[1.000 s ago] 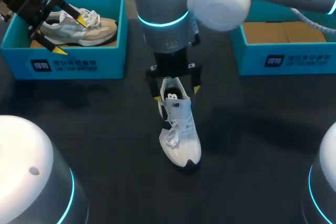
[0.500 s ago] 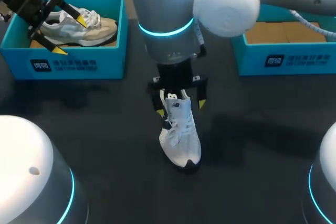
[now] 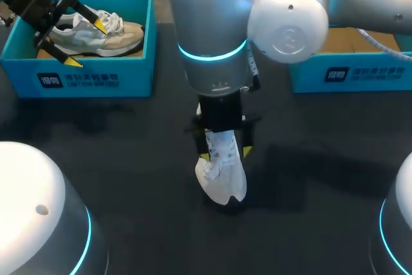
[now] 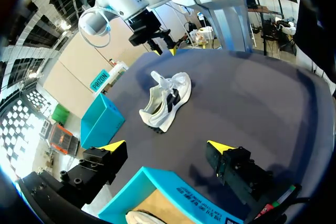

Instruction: Take the shoe out of the shoebox, open the shoe tongue, remove and reinsert the insole, then place the shoe into the shoebox

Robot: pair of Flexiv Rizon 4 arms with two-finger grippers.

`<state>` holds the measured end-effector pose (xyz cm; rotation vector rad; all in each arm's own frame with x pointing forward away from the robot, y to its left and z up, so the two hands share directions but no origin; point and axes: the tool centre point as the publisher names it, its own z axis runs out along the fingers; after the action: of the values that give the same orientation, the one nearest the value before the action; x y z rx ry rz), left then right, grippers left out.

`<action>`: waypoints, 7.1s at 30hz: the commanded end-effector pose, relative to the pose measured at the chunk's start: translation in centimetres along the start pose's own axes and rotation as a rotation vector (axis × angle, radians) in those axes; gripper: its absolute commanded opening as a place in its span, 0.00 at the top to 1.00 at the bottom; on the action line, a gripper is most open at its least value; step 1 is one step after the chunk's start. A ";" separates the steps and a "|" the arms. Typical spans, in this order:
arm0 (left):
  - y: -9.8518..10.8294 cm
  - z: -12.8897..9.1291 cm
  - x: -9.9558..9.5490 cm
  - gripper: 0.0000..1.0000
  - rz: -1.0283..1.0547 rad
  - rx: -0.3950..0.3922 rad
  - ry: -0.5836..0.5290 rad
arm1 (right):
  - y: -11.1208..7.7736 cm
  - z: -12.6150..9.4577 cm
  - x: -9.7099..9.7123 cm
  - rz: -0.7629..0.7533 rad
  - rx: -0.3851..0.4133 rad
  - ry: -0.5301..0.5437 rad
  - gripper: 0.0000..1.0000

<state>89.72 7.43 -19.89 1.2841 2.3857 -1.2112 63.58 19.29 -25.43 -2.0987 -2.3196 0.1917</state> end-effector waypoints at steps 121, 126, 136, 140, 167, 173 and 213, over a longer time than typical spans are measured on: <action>0.0 -0.1 0.0 0.00 0.000 -0.001 0.003 | 17.0 1.6 -1.5 -1.059 -0.256 0.116 0.52; 0.0 -0.1 0.0 0.00 0.000 -0.001 0.003 | 17.6 0.5 -0.7 -1.206 -0.207 0.040 0.54; 0.0 -0.1 0.0 0.00 0.000 -0.001 0.003 | 18.0 -0.3 0.0 -1.315 -0.127 -0.055 0.00; 0.0 -0.1 0.0 0.00 0.000 -0.001 0.003 | 18.0 -0.3 0.0 -1.315 -0.127 -0.055 0.00; 0.0 -0.1 0.0 0.00 0.000 -0.001 0.003 | 25.5 3.2 -0.7 -1.517 -0.221 -0.080 0.00; 0.0 -0.1 0.0 0.00 0.000 -0.001 0.003 | 26.6 4.5 -0.4 -1.559 -0.218 -0.099 0.00; 0.0 -0.1 0.0 0.00 0.000 -0.001 0.003 | 27.3 10.7 0.1 -1.544 -0.103 -0.093 1.00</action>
<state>89.72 7.43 -19.88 1.2840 2.3858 -1.2110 90.12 20.75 -38.36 0.1423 -3.1708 0.1008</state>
